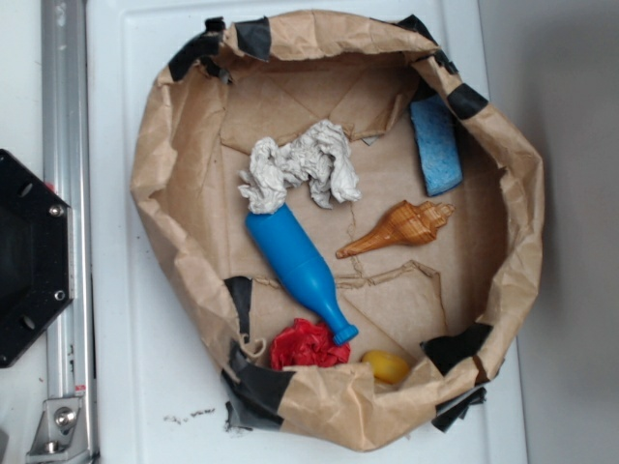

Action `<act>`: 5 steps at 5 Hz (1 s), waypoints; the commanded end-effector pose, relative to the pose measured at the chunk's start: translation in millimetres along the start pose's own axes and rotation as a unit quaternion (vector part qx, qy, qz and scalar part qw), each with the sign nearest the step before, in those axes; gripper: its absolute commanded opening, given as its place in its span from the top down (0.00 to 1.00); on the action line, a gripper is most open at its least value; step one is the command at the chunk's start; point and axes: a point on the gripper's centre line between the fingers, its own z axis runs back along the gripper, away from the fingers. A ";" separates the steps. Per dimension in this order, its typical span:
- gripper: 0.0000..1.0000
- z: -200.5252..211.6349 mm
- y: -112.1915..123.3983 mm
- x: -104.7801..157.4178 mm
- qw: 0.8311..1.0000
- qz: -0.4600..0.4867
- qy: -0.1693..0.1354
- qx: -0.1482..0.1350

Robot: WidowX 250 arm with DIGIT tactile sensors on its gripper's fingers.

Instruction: Grab the blue sponge.

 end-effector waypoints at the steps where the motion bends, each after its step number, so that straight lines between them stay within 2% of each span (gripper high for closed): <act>1: 0.00 0.0 0.0 0.0 1.000 0.000 0.000 0.000; 2: 0.00 -32.0 27.6 47.6 0.998 0.042 -0.028 0.042; 3: 0.00 -49.9 37.3 95.6 0.994 0.010 -0.088 0.063; 4: 0.00 -84.5 43.6 123.8 0.993 -0.043 -0.086 0.062; 5: 0.00 -121.5 51.1 143.2 0.985 -0.141 -0.067 0.072</act>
